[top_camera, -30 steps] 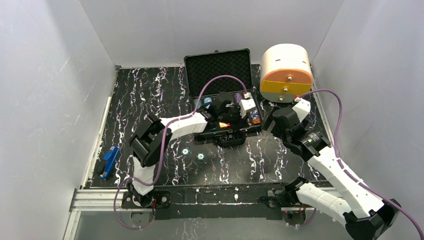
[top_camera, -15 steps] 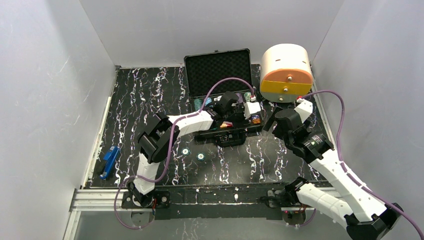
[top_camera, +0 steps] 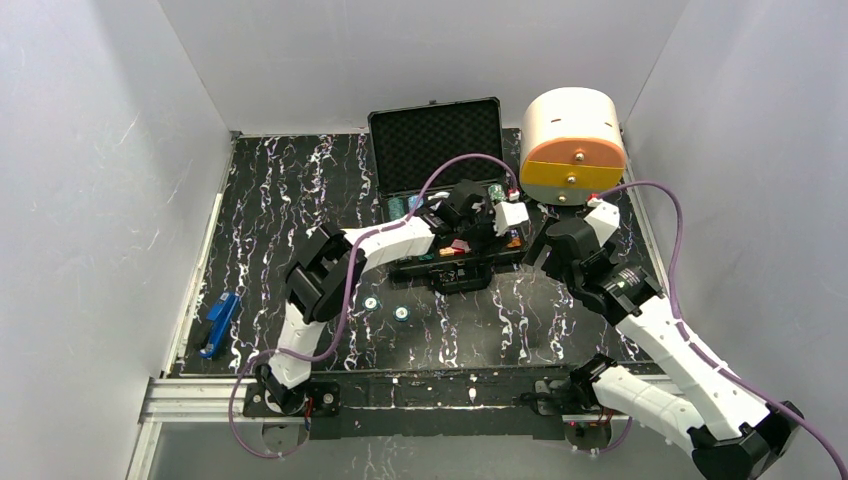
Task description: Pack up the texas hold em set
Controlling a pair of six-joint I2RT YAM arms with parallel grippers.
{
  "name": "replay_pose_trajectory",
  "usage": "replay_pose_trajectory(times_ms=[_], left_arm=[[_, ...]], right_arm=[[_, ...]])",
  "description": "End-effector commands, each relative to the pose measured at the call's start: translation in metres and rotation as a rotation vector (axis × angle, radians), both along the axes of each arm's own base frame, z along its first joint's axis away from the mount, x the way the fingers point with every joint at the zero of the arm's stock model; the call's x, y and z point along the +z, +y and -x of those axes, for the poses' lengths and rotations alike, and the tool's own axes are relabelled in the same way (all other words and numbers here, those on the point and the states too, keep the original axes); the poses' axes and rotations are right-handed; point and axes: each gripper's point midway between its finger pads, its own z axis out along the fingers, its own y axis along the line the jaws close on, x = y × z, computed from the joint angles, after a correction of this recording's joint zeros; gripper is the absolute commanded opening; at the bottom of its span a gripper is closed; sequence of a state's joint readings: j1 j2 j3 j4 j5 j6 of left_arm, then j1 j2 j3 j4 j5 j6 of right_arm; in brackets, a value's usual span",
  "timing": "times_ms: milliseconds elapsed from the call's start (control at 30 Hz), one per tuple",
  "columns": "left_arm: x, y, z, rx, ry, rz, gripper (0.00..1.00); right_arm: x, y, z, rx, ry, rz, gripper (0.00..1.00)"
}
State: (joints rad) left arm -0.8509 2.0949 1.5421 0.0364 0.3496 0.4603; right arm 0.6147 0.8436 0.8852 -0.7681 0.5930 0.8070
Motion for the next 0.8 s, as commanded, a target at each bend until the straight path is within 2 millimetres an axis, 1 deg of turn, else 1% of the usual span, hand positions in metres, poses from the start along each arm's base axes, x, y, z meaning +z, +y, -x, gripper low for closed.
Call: replay_pose_trajectory(times_ms=[0, 133, 200, 267, 300, 333, 367, 400, 467, 500, 567, 633, 667, 700, 733, 767], left_arm=[[0.035, 0.009, 0.003, 0.051, -0.01, 0.075, 0.51], [0.069, 0.006, 0.008, 0.054, 0.007, 0.177, 0.52], [0.081, 0.007, 0.011, 0.063, 0.026, 0.213, 0.52], [0.09, 0.013, 0.012, 0.094, 0.035, 0.247, 0.52], [0.101, 0.017, 0.013, 0.122, 0.033, 0.279, 0.52], [0.104, 0.024, 0.012, 0.158, 0.029, 0.298, 0.53], [0.114, 0.031, 0.008, 0.223, 0.017, 0.333, 0.57], [0.125, 0.042, -0.001, 0.328, 0.006, 0.37, 0.63], [0.146, 0.069, -0.013, 0.533, 0.018, 0.424, 0.72], [0.152, 0.085, -0.019, 0.639, 0.022, 0.437, 0.76], [0.16, 0.118, -0.019, 0.813, 0.045, 0.454, 0.87], [0.162, 0.147, -0.009, 0.929, 0.064, 0.466, 0.97], [0.158, 0.166, -0.003, 0.996, 0.065, 0.453, 0.98], [0.161, 0.179, 0.005, 1.028, 0.075, 0.47, 0.98], [0.158, 0.197, 0.013, 1.077, 0.07, 0.454, 0.98], [0.157, 0.21, 0.022, 1.102, 0.074, 0.447, 0.98]], right_arm=[[0.002, -0.001, -0.002, -0.009, -0.005, -0.001, 0.97], [0.007, -0.001, -0.003, -0.01, -0.028, -0.015, 0.97], [0.009, 0.003, -0.002, 0.011, -0.038, -0.034, 0.97], [0.011, 0.013, -0.002, 0.069, -0.049, -0.058, 0.98], [0.013, 0.019, -0.003, 0.105, -0.063, -0.074, 0.98], [0.018, 0.024, -0.005, 0.123, -0.086, -0.099, 0.98], [0.023, 0.027, -0.005, 0.133, -0.106, -0.12, 0.98], [0.028, 0.031, -0.006, 0.154, -0.131, -0.14, 0.98], [0.042, 0.044, -0.008, 0.241, -0.189, -0.168, 0.98], [0.049, 0.052, -0.01, 0.287, -0.214, -0.183, 0.98], [0.053, 0.069, -0.012, 0.38, -0.226, -0.189, 0.98], [0.048, 0.081, -0.015, 0.46, -0.189, -0.152, 0.98], [0.044, 0.083, -0.017, 0.478, -0.162, -0.121, 0.98], [0.042, 0.083, -0.022, 0.486, -0.149, -0.087, 0.98], [0.04, 0.083, -0.027, 0.486, -0.145, -0.06, 0.98], [0.04, 0.085, -0.031, 0.499, -0.143, -0.045, 0.98]])
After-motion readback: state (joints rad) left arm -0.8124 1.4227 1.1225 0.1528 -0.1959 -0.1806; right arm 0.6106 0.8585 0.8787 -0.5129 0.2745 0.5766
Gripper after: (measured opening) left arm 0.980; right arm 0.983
